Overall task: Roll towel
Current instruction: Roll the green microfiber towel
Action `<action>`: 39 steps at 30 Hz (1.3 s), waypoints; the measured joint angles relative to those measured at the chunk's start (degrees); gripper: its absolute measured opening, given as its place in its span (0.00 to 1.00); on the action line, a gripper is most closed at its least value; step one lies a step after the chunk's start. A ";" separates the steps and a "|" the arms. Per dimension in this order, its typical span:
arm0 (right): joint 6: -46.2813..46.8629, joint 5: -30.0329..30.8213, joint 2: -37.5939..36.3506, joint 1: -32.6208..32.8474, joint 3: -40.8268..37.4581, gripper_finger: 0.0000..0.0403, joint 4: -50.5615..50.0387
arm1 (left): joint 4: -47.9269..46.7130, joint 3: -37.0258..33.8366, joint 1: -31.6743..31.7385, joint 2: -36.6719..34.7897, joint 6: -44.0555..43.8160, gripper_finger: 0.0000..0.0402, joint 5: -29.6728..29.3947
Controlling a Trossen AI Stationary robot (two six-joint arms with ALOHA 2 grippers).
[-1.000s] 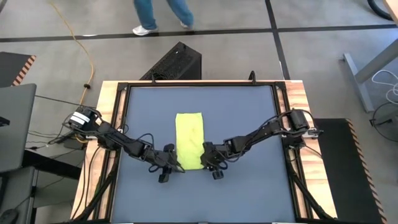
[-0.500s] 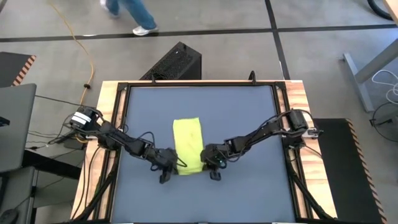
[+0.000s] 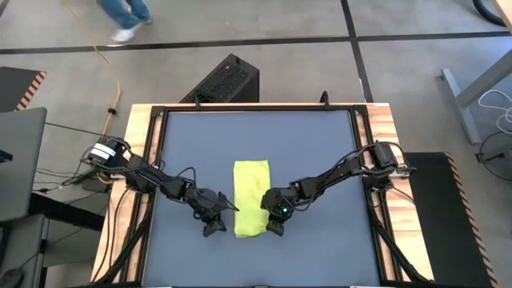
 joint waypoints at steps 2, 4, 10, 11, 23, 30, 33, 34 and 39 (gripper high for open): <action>2.59 0.07 0.00 -0.04 -0.01 0.04 -0.06 | 2.44 -0.29 -0.73 -0.02 4.78 0.00 0.06; 5.22 0.77 0.00 -0.09 -0.01 0.04 -0.02 | 4.53 -0.18 -1.86 -0.40 10.76 0.00 -1.85; 13.11 3.08 0.02 0.36 0.01 0.04 -0.31 | 8.11 -0.11 -5.54 -1.61 24.84 0.00 -14.97; 13.70 3.59 0.02 0.56 -0.01 0.04 -0.31 | 9.60 -0.04 -5.98 -1.61 26.71 0.00 -17.16; 16.75 6.57 0.02 1.73 -0.08 0.05 -0.60 | 8.52 0.01 -6.41 -1.26 35.73 0.16 -22.55; 16.81 7.32 0.04 1.77 -0.08 0.05 -0.10 | 7.61 0.06 -6.39 -1.28 41.30 0.37 -19.81; 16.81 7.34 0.04 1.77 -0.08 0.05 -0.01 | 6.21 0.08 -6.39 -1.28 46.64 0.42 -19.72; 16.81 7.36 0.04 1.77 -0.06 0.05 0.09 | 6.20 0.08 -6.41 -1.27 47.56 0.43 -19.72; 16.79 7.40 0.04 1.77 -0.05 0.05 0.23 | -3.18 4.28 -7.95 -1.21 55.17 0.43 -21.28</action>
